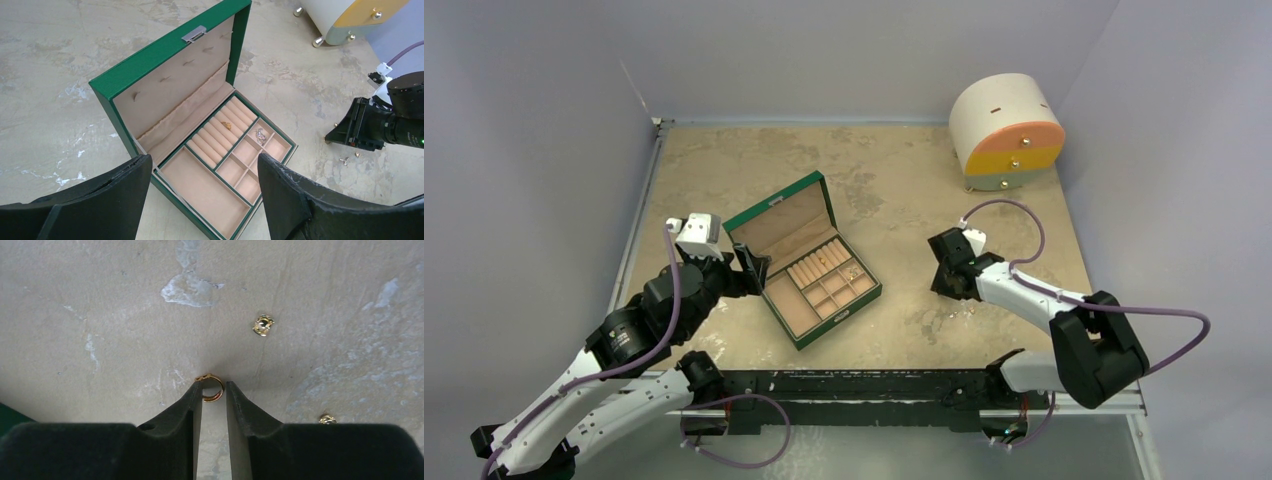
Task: Organize the mixed jewelry
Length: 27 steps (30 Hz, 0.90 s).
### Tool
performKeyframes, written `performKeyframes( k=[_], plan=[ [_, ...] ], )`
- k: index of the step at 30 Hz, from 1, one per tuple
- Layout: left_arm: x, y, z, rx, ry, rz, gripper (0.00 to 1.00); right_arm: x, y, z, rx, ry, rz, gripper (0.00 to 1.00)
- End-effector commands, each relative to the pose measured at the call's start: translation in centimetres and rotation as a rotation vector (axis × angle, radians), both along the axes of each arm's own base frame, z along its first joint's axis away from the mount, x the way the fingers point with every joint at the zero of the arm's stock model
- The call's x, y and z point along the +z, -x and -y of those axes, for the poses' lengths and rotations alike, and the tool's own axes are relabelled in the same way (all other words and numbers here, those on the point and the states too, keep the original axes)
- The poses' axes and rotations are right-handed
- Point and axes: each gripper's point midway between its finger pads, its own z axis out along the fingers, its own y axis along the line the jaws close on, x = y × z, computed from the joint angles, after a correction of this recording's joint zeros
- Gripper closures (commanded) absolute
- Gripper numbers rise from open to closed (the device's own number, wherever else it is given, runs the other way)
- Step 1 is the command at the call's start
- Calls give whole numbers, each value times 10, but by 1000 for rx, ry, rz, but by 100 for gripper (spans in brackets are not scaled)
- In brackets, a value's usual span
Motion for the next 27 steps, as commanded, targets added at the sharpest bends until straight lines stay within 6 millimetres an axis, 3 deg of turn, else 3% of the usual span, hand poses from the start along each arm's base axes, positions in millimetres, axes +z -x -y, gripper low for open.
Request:
performKeyframes(
  k=[1, 9, 15, 27],
  plan=[
    [13, -3, 1, 0, 23, 40, 23, -3, -3, -18, 18, -70, 2, 73],
    [13, -3, 1, -1, 25, 42, 23, -8, -3, -39, 46, -78, -20, 72],
    [14, -2, 1, -1, 27, 43, 23, -11, -5, -43, 59, -43, -33, 73],
    [15, -2, -1, 1, 31, 48, 23, -10, -3, -49, 76, -31, -25, 99]
  ],
)
